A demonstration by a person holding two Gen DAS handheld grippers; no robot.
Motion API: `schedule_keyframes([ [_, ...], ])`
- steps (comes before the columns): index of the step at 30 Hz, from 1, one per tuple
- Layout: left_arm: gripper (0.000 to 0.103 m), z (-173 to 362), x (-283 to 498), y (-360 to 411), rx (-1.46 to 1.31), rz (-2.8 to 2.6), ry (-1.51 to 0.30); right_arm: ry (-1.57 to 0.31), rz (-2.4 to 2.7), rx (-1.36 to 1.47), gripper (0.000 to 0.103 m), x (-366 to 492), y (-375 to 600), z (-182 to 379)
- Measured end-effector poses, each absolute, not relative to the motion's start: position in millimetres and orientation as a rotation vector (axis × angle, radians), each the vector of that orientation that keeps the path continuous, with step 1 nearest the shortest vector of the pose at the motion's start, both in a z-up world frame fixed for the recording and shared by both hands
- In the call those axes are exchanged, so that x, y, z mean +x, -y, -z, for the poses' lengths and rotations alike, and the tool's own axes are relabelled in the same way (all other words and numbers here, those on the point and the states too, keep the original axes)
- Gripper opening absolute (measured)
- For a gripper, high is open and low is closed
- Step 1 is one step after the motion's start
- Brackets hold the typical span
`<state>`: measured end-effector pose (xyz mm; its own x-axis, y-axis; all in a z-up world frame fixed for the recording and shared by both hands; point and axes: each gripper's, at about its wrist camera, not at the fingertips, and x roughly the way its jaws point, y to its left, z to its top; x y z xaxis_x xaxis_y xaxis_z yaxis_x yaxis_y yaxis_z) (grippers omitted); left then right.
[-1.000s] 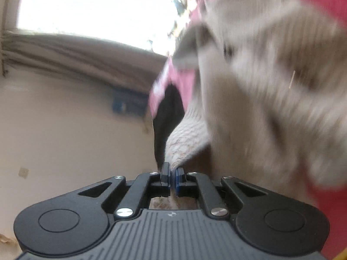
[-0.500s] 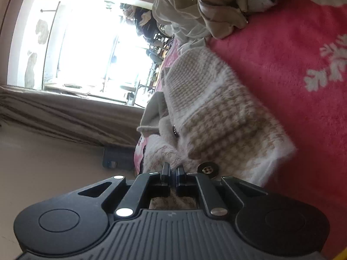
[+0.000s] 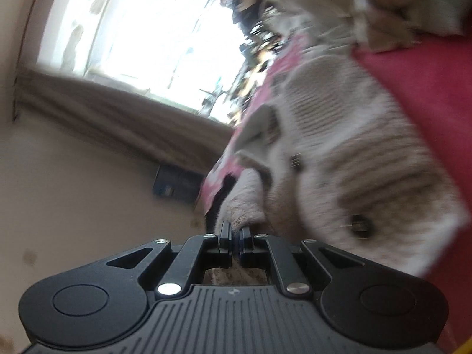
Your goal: Fold clothes
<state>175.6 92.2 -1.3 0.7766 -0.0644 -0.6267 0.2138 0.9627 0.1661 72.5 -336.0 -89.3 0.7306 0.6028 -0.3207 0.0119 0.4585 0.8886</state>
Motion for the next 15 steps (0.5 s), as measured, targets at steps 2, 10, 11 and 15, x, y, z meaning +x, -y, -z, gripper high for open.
schedule_keyframes([
  [2,0.011,-16,196,-119,0.235,0.063,-0.617,-0.693,-0.455,1.003,0.005,81,317,80],
  [10,0.014,39,278,-180,0.462,-0.239,-0.662,-0.853,-0.456,0.803,0.005,123,258,111],
  [11,0.016,66,288,-181,0.495,-0.249,-0.732,-0.886,-0.425,0.758,0.005,131,253,121],
  [15,0.019,143,299,-178,0.584,-0.252,-0.995,-1.014,-0.303,0.577,0.005,153,240,153],
])
